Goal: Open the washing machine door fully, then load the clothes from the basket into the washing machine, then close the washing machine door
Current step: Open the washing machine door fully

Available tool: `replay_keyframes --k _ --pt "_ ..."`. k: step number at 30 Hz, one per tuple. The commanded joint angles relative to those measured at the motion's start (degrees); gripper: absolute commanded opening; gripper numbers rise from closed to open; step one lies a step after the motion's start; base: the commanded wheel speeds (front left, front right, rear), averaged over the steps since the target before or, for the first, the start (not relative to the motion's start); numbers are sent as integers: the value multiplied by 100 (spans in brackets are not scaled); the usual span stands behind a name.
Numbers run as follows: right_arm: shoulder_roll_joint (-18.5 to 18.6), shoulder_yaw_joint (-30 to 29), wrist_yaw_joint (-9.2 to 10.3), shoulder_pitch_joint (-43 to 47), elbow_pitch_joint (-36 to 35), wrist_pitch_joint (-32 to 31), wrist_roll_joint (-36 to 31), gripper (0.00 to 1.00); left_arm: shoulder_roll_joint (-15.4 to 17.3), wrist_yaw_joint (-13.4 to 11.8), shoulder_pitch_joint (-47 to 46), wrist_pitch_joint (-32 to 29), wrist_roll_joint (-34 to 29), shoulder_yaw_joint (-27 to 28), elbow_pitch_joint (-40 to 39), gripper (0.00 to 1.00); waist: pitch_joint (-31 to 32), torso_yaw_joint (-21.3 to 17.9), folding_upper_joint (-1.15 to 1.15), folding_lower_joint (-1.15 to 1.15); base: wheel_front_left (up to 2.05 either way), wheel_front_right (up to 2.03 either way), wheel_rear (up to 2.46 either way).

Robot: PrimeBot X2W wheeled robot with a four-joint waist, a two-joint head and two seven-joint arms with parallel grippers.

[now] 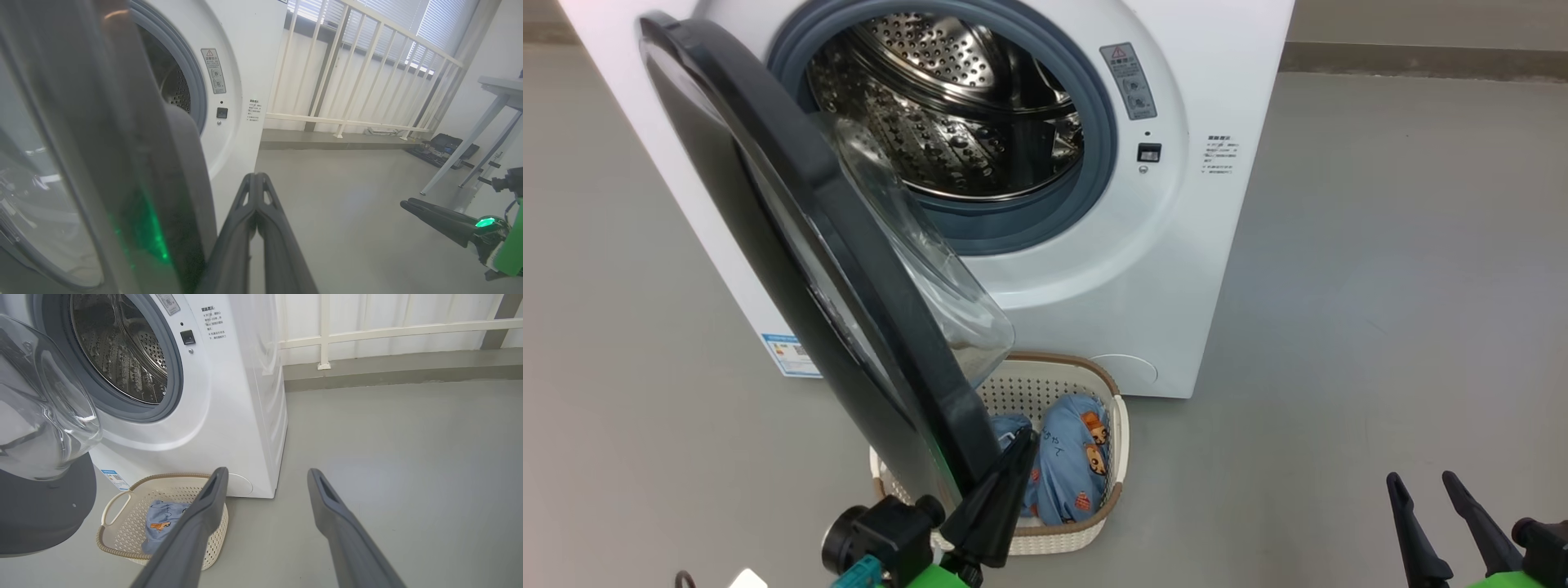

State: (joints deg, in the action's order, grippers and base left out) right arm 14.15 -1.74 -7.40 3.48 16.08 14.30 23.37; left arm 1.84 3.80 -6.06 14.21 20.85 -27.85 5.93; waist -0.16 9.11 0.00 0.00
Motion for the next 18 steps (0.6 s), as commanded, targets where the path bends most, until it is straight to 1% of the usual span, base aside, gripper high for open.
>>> replay_keyframes --k 1,18 --pt "142 148 -9 -177 -150 70 -61 100 104 -66 -127 78 -84 386 -114 0 -2 48 0 0 0 0 0" --pt "165 175 -9 -132 -212 70 -117 100 129 -6 68 78 -212 554 -114 0 30 540 0 0 0 0 0"
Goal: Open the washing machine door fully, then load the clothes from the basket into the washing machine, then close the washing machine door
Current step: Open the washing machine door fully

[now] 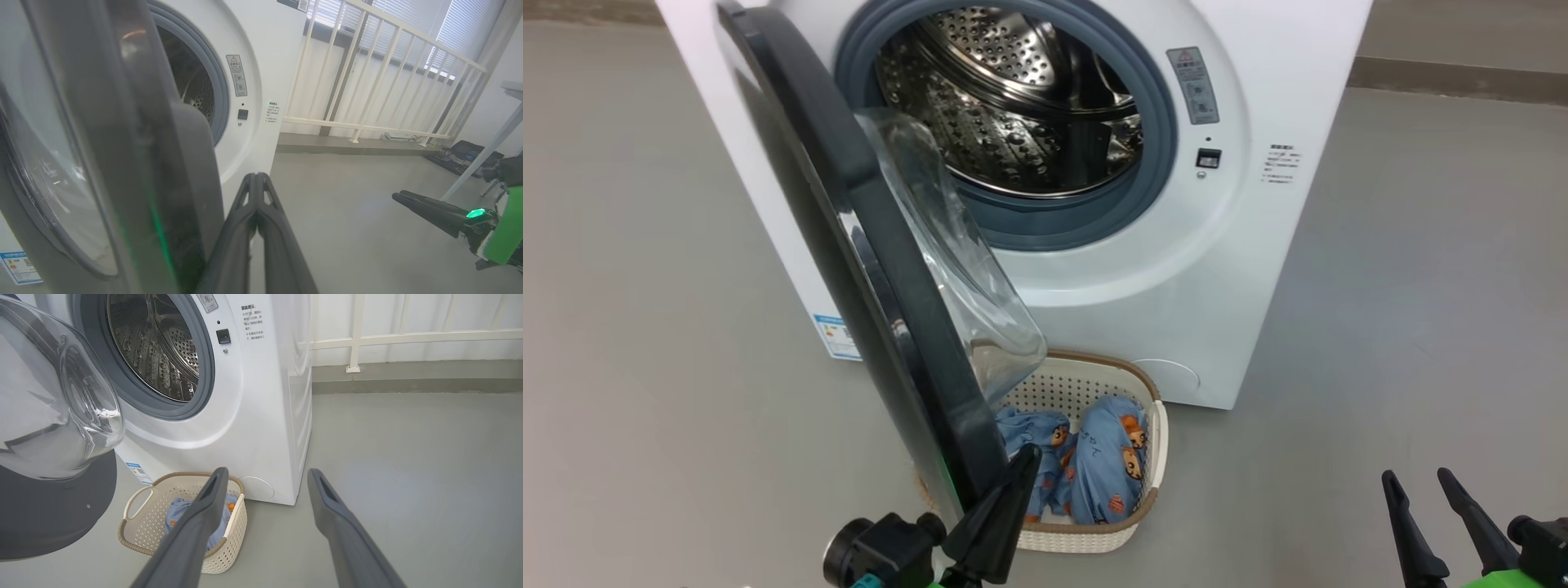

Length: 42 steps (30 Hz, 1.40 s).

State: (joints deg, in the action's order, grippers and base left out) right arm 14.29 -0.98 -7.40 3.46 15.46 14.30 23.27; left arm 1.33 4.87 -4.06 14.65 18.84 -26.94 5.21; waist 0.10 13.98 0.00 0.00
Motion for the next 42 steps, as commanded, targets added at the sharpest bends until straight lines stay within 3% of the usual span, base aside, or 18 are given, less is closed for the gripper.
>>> replay_keyframes --k 1,21,42 --pt "153 94 -9 -128 -155 70 -114 100 182 -115 -122 34 -20 462 -54 0 8 90 0 0 0 0 0" --pt "149 88 -9 -125 -236 70 -269 100 377 -274 199 -145 -81 390 -601 0 0 769 0 0 0 0 0" --pt "110 62 -9 -143 -269 70 -402 100 735 -663 330 -371 -48 786 -992 0 -104 1332 0 0 0 0 0"
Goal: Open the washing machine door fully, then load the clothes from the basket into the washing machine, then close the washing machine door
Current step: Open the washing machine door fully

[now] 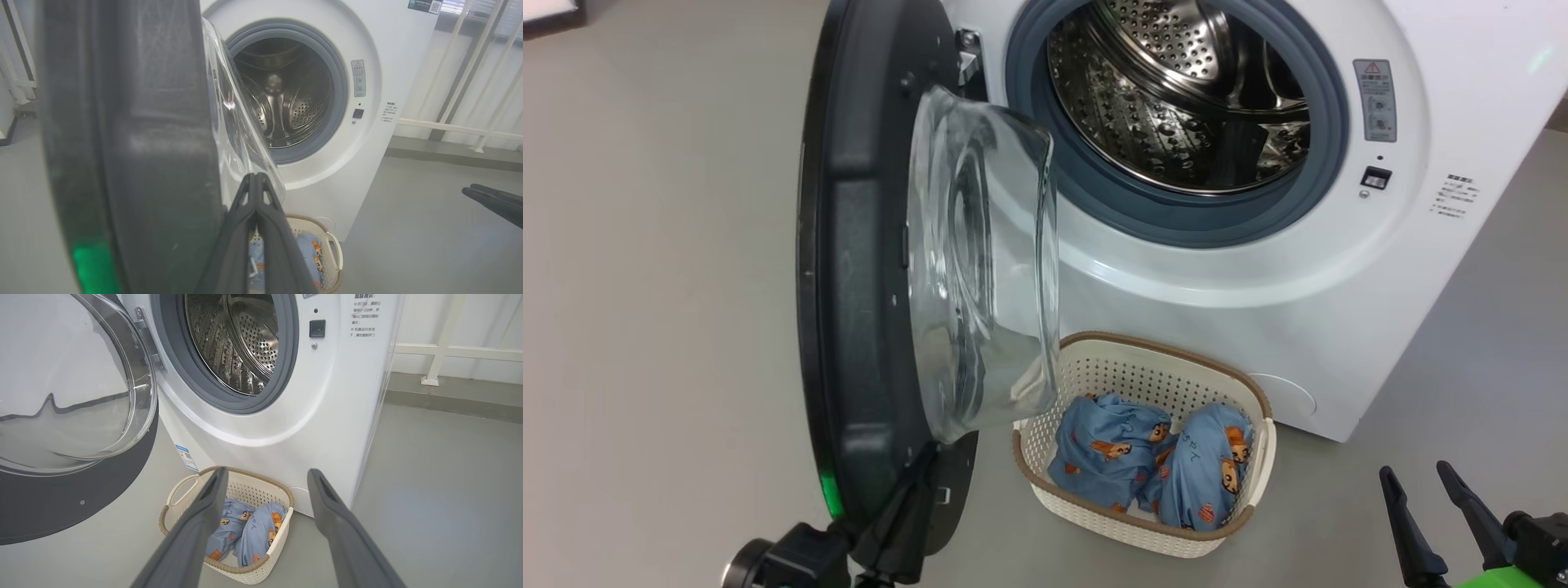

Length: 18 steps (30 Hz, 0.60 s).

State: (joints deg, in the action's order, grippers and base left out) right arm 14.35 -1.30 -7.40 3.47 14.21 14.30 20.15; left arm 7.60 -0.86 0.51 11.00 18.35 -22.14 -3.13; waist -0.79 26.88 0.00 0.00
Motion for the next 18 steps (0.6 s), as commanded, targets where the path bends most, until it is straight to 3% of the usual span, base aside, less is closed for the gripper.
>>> replay_keyframes --k 1,18 --pt "99 90 -9 -143 -142 70 -97 100 124 -112 -122 -11 6 333 -173 0 -19 68 0 0 0 0 0" --pt "89 182 -9 -238 -134 70 -128 100 436 -602 -179 -50 183 1112 -133 0 -122 173 0 0 0 0 0"
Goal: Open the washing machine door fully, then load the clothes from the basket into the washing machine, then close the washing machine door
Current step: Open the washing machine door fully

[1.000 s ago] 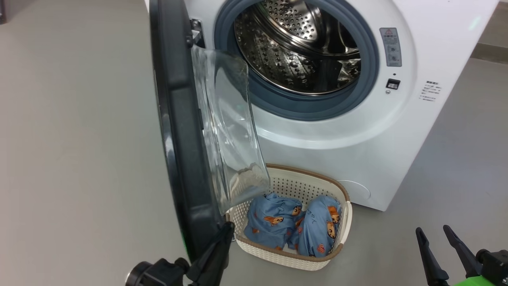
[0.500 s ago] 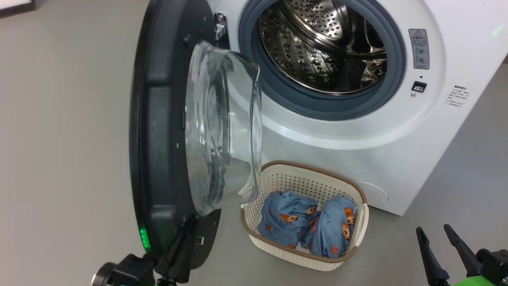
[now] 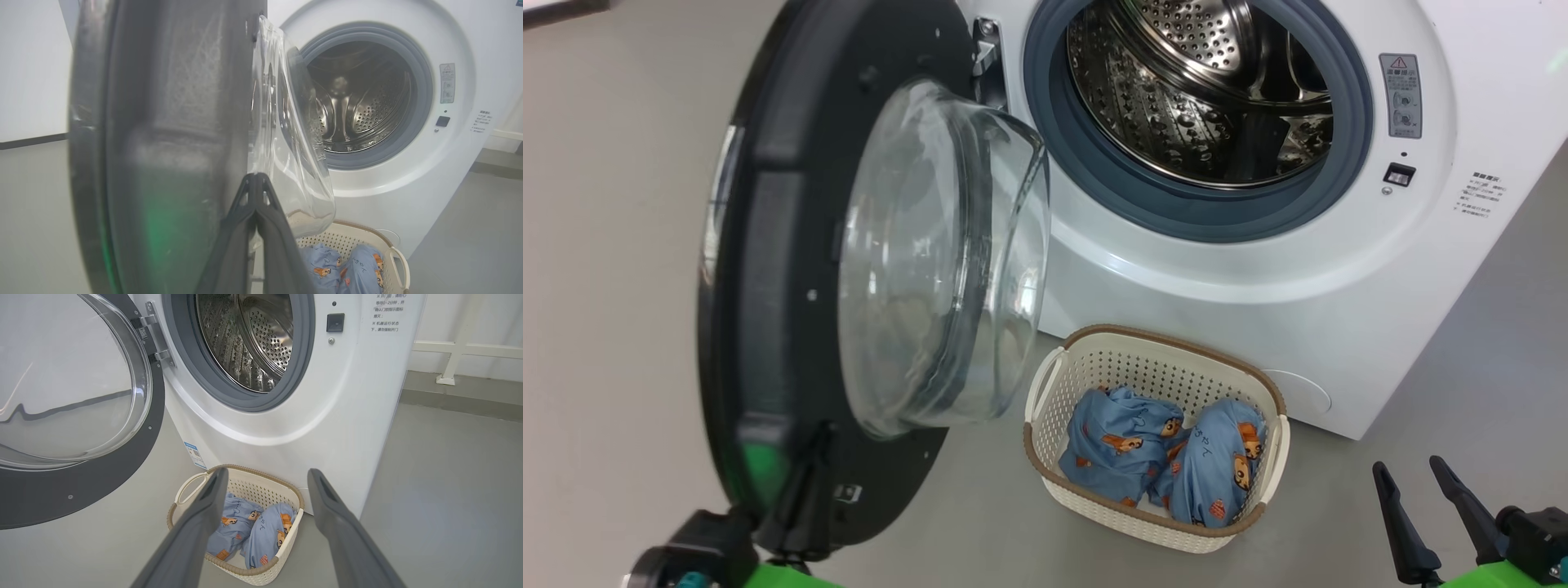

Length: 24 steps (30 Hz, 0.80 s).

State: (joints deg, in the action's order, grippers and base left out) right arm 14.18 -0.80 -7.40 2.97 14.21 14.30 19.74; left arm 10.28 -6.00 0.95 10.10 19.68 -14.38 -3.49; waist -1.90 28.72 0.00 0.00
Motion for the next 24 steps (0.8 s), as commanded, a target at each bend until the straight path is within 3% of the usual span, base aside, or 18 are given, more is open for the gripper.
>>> replay_keyframes --k 1,16,24 --pt "106 141 -9 -192 -137 70 -88 100 192 -109 -235 45 72 394 -80 0 -19 -19 0 0 0 0 0" --pt "146 193 -9 -183 -137 70 -51 100 538 -287 -731 274 350 1215 749 0 -96 -115 0 0 0 0 0" --pt "178 166 -9 -166 -166 70 -67 100 635 -196 -1193 440 406 1506 1461 0 -160 -100 0 0 0 0 0"
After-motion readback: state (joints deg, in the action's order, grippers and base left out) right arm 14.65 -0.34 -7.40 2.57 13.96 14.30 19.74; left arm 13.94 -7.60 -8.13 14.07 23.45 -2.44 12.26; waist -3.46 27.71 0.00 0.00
